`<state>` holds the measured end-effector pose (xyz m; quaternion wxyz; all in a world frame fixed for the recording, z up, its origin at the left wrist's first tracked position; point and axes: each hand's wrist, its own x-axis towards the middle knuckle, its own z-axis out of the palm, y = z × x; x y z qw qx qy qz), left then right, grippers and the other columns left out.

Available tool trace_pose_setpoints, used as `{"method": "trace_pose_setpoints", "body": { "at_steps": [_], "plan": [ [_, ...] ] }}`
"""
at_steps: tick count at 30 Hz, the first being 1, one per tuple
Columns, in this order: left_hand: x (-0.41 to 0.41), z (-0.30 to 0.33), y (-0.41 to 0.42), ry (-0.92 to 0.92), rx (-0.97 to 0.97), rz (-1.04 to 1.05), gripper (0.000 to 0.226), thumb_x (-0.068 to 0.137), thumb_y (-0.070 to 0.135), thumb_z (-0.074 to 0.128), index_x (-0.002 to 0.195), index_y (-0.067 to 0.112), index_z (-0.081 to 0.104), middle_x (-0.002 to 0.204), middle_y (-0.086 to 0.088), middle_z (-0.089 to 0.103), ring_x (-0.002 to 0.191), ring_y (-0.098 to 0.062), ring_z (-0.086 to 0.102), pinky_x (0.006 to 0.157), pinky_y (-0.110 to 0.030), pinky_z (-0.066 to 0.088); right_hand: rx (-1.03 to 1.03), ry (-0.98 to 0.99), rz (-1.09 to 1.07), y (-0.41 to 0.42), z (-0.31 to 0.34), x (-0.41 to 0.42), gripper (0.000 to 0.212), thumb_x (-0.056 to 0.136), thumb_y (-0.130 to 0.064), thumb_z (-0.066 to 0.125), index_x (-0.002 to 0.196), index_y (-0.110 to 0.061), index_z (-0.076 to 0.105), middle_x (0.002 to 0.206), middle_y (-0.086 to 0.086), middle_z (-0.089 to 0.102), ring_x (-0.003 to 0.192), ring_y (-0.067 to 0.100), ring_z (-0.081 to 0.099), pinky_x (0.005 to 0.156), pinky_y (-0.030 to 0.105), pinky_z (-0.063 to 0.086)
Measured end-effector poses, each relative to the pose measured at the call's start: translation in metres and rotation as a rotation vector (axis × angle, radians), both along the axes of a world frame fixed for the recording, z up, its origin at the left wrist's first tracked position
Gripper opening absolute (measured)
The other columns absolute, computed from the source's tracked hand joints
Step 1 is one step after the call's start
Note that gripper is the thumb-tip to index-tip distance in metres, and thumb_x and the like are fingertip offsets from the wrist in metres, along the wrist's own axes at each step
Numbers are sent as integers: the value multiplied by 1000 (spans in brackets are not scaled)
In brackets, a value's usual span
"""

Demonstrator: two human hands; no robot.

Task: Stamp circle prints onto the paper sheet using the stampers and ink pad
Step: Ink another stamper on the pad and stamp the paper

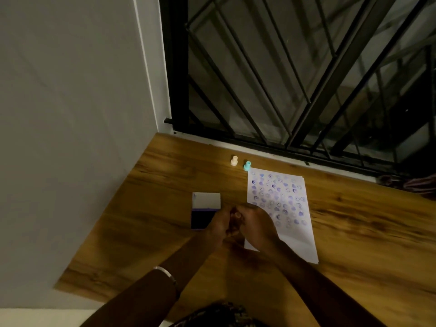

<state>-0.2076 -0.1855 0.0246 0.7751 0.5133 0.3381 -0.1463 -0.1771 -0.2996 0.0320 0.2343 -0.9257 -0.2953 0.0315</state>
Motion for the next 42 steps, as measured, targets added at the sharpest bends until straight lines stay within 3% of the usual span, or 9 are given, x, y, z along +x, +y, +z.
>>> {"method": "trace_pose_setpoints", "body": {
  "at_steps": [7,11,17,21,25,29,35,38,42],
  "plan": [
    [14,5,15,23,-41,34,40,102,35,38,116,6,60,116,-17,64,109,-29,61,92,-41,52,-26,-37,25,15,-7,7,18,84,-9,64,102,-13,69,108,7,68,95,21,64,79,31,53],
    [23,3,20,30,51,-39,43,102,37,37,114,3,61,112,-17,65,91,-23,64,77,-34,55,-33,39,20,25,-12,17,20,87,-4,61,106,-3,65,111,17,64,101,29,61,88,31,47],
    [47,0,29,1,193,-144,41,103,37,35,122,7,56,126,-18,60,112,-32,59,85,-39,54,-2,42,9,34,-14,35,13,84,-1,63,96,-5,67,96,18,67,87,31,65,75,37,54],
    [63,-2,41,-94,227,-256,19,102,30,42,110,20,56,99,3,63,87,-11,61,79,-33,55,43,70,2,35,-15,58,3,83,-8,66,87,-7,65,88,13,67,77,27,67,66,35,54],
    [85,-6,58,-160,777,-547,30,101,23,43,123,6,55,127,-20,59,116,-34,57,102,-43,45,27,156,-53,35,-15,82,6,85,-16,66,91,-18,65,98,2,70,88,17,66,78,34,55],
    [103,-2,68,-348,942,-434,23,101,29,45,102,12,60,105,-16,65,100,-30,62,91,-41,52,-124,124,-58,35,-13,107,10,87,-17,65,94,-21,71,108,4,70,96,19,67,86,38,56],
    [147,0,80,-363,956,-485,27,100,26,47,109,8,64,105,-10,65,90,-20,59,69,-21,41,-230,3,-58,48,-21,136,25,87,-19,63,112,-22,64,137,11,52,129,34,43,107,50,38],
    [167,-3,83,-359,982,-468,24,97,21,54,112,4,63,114,-14,64,97,-22,60,75,-21,44,-321,-33,-71,53,-25,150,38,88,-23,61,126,-20,56,147,14,39,137,38,31,110,52,32],
    [186,-7,85,-350,977,-485,40,91,21,64,126,4,55,129,-16,57,118,-31,55,101,-42,45,-314,-161,-61,56,-27,163,31,87,-23,62,118,-19,64,138,14,48,132,37,35,109,49,30]
  ]
}}
